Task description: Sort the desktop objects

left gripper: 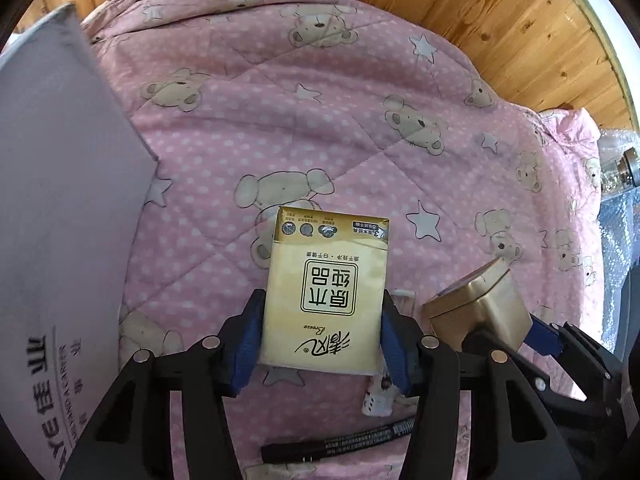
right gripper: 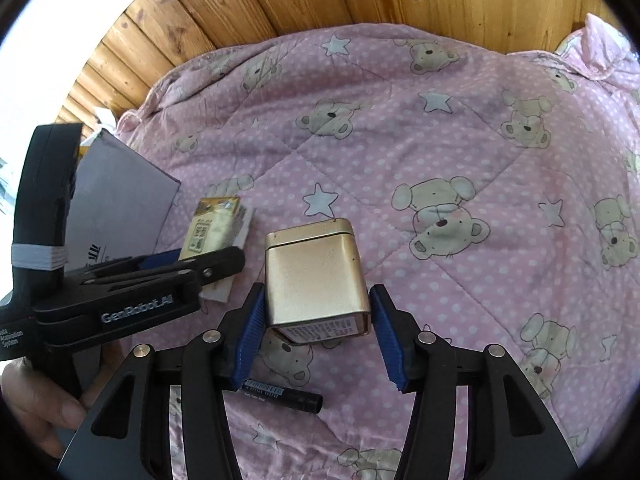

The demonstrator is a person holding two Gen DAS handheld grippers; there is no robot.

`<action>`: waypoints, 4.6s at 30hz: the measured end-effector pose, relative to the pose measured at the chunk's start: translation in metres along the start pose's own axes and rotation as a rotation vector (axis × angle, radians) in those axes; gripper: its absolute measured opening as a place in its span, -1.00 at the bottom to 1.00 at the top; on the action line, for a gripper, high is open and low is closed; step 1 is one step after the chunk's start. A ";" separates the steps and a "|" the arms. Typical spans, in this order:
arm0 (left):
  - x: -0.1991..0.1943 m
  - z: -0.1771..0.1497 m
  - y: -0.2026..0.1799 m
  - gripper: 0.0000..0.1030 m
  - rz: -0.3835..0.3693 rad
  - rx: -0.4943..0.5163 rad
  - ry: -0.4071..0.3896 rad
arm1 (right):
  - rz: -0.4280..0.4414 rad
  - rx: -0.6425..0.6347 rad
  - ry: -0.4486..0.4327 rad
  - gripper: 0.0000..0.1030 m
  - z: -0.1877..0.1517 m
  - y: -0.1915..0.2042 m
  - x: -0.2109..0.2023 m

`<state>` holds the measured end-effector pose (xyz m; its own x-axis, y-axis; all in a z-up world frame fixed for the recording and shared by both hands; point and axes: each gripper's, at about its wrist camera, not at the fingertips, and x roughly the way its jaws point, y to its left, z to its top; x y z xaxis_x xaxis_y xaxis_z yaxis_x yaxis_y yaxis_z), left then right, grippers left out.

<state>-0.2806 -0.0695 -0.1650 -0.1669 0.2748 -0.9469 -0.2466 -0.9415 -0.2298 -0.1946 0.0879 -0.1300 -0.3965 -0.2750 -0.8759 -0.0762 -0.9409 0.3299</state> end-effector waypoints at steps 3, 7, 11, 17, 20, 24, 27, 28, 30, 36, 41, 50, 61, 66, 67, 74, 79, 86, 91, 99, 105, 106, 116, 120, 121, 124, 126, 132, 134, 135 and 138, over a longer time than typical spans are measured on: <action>-0.011 -0.006 0.003 0.06 -0.015 -0.008 -0.008 | 0.005 0.011 -0.006 0.06 0.000 -0.001 -0.004; -0.026 -0.015 0.007 0.06 -0.028 -0.011 -0.015 | 0.008 0.019 -0.011 0.05 -0.002 -0.001 -0.008; -0.037 -0.019 0.010 0.06 -0.033 -0.007 -0.020 | 0.011 0.016 -0.018 0.05 -0.004 0.003 -0.014; -0.051 -0.025 0.011 0.06 -0.042 -0.008 -0.031 | 0.010 0.015 -0.024 0.05 -0.011 0.008 -0.024; -0.055 -0.025 0.008 0.06 -0.046 -0.010 -0.039 | 0.012 0.015 -0.026 0.05 -0.015 0.010 -0.028; -0.066 -0.030 0.007 0.06 -0.051 -0.010 -0.052 | 0.010 0.010 -0.030 0.05 -0.021 0.015 -0.035; -0.074 -0.034 0.007 0.06 -0.055 -0.013 -0.059 | 0.010 0.003 -0.035 0.05 -0.025 0.020 -0.041; -0.077 -0.036 0.007 0.06 -0.057 -0.013 -0.062 | 0.009 0.000 -0.037 0.05 -0.027 0.022 -0.044; -0.084 -0.039 0.006 0.06 -0.060 -0.015 -0.070 | 0.010 -0.005 -0.042 0.05 -0.030 0.026 -0.049; -0.110 -0.050 0.007 0.06 -0.072 -0.021 -0.105 | 0.014 -0.031 -0.058 0.05 -0.039 0.041 -0.066; -0.131 -0.061 0.009 0.06 -0.079 -0.025 -0.135 | 0.021 -0.049 -0.070 0.05 -0.047 0.054 -0.080; -0.168 -0.088 0.017 0.06 -0.095 -0.037 -0.183 | 0.026 -0.108 -0.093 0.05 -0.069 0.081 -0.106; -0.211 -0.120 0.033 0.06 -0.097 -0.070 -0.248 | 0.043 -0.172 -0.114 0.05 -0.093 0.111 -0.135; -0.232 -0.133 0.040 0.06 -0.097 -0.092 -0.287 | 0.054 -0.217 -0.127 0.05 -0.100 0.131 -0.148; -0.235 -0.135 0.042 0.06 -0.096 -0.097 -0.293 | 0.056 -0.226 -0.129 0.05 -0.101 0.135 -0.150; -0.257 -0.155 0.058 0.06 -0.096 -0.137 -0.333 | 0.071 -0.288 -0.142 0.05 -0.109 0.165 -0.163; -0.269 -0.169 0.075 0.06 -0.098 -0.177 -0.357 | 0.079 -0.330 -0.148 0.04 -0.113 0.184 -0.171; -0.283 -0.181 0.106 0.06 -0.103 -0.240 -0.389 | 0.091 -0.396 -0.160 0.01 -0.111 0.217 -0.176; -0.289 -0.186 0.129 0.05 -0.103 -0.289 -0.409 | 0.101 -0.441 -0.159 0.01 -0.109 0.242 -0.174; -0.294 -0.185 0.170 0.06 -0.101 -0.376 -0.430 | 0.121 -0.508 -0.151 0.01 -0.097 0.284 -0.165; -0.291 -0.179 0.205 0.05 -0.088 -0.440 -0.424 | 0.134 -0.541 -0.132 0.01 -0.080 0.313 -0.147; -0.289 -0.177 0.211 0.05 -0.088 -0.449 -0.421 | 0.136 -0.545 -0.127 0.01 -0.077 0.317 -0.142; -0.260 -0.146 0.251 0.06 -0.084 -0.512 -0.372 | 0.145 -0.585 -0.068 0.01 -0.044 0.349 -0.094; -0.243 -0.135 0.259 0.06 -0.085 -0.525 -0.341 | 0.143 -0.583 -0.049 0.01 -0.026 0.353 -0.074; -0.239 -0.132 0.261 0.06 -0.085 -0.526 -0.333 | 0.143 -0.581 -0.046 0.01 -0.021 0.354 -0.070; -0.231 -0.125 0.264 0.06 -0.083 -0.527 -0.320 | 0.144 -0.582 -0.041 0.01 -0.006 0.359 -0.056; -0.227 -0.121 0.267 0.06 -0.085 -0.529 -0.313 | 0.143 -0.587 -0.041 0.01 0.005 0.364 -0.047; -0.208 -0.103 0.274 0.10 -0.075 -0.520 -0.288 | 0.148 -0.631 -0.097 0.03 0.037 0.386 -0.024; -0.202 -0.098 0.277 0.22 -0.046 -0.518 -0.282 | 0.113 -0.671 -0.112 0.11 0.038 0.389 -0.011; -0.200 -0.096 0.278 0.31 -0.037 -0.520 -0.279 | 0.107 -0.673 -0.100 0.11 0.037 0.388 -0.007; -0.191 -0.095 0.284 0.33 -0.044 -0.532 -0.266 | 0.135 -0.634 -0.045 0.11 0.033 0.375 0.007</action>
<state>-0.2281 -0.4082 -0.0706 -0.4177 0.2902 -0.8610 0.2424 -0.8777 -0.4135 -0.2565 -0.2606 -0.0006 -0.4035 -0.4034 -0.8213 0.5268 -0.8363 0.1520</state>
